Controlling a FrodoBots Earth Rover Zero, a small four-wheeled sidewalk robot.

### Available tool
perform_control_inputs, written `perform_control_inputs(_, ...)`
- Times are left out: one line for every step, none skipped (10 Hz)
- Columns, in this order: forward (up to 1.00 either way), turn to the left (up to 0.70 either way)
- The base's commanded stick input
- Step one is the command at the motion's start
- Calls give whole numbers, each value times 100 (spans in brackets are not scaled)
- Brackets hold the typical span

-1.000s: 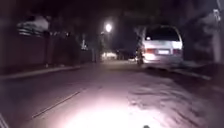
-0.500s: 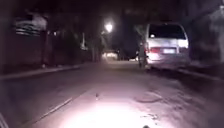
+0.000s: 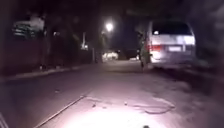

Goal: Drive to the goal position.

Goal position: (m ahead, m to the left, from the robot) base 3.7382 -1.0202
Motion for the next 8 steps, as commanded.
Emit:
perform_control_inputs(70, 0)
perform_control_inputs(70, 0)
perform_control_inputs(70, 0)
perform_control_inputs(70, 0)
perform_control_inputs(70, 0)
perform_control_inputs(70, 0)
perform_control_inputs(70, 0)
perform_control_inputs(70, 0)
